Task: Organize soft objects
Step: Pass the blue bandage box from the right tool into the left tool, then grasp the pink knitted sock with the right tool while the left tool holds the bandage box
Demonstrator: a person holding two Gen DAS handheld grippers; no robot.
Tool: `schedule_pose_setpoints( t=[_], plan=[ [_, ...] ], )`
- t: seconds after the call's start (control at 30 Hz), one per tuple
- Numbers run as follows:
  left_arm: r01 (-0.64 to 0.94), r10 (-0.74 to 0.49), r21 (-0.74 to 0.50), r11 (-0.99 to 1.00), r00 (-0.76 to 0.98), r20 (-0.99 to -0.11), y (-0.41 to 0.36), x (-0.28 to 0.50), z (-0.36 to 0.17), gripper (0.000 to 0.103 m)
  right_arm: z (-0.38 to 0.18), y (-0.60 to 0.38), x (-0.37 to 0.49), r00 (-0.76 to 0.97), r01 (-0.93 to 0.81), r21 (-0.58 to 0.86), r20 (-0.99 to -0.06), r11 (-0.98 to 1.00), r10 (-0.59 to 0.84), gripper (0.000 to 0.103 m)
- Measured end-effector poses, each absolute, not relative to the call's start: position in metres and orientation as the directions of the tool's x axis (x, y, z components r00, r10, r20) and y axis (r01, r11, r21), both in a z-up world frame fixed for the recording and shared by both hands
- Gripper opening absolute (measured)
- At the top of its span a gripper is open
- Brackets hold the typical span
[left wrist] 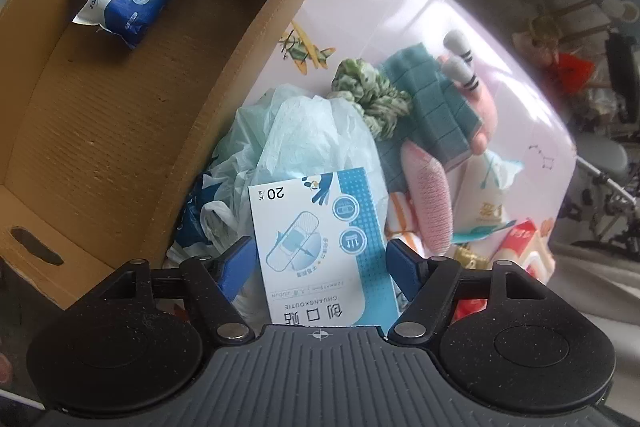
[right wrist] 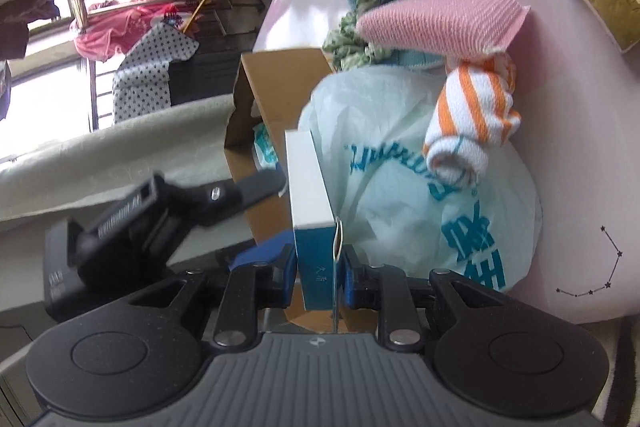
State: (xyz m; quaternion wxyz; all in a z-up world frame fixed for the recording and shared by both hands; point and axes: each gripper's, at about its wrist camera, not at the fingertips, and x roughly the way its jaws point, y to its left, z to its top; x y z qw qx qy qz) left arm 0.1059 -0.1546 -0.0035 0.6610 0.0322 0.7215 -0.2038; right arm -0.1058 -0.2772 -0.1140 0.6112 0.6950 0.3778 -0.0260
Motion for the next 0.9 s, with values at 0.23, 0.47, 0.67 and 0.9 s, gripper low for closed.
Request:
schedule_pose_setpoints(
  t=[0.23, 0.47, 0.67, 0.9],
  plan=[
    [0.354, -0.186, -0.221, 0.909, -0.129, -0.974, -0.161, 0.103, -0.005, 0.077, -0.114, -0.275, -0.107, 0.671, 0.564, 0.819, -0.532, 0.111, 0.517, 0.0],
    [0.389, -0.155, -0.187, 0.902, -0.111, -0.982, -0.166, 0.099, -0.009, 0.077, -0.114, -0.269, -0.105, 0.658, 0.564, 0.815, -0.539, 0.13, 0.526, 0.0],
    [0.378, -0.156, -0.193, 0.905, -0.126, -0.98, -0.164, 0.1, -0.015, 0.075, -0.106, -0.279, -0.109, 0.616, 0.575, 0.791, -0.586, 0.209, 0.526, 0.013],
    [0.397, -0.167, -0.202, 0.895, -0.122, -0.978, -0.163, 0.1, -0.012, 0.074, -0.071, -0.332, -0.136, 0.652, 0.503, 0.801, -0.599, 0.325, 0.465, 0.031]
  ],
)
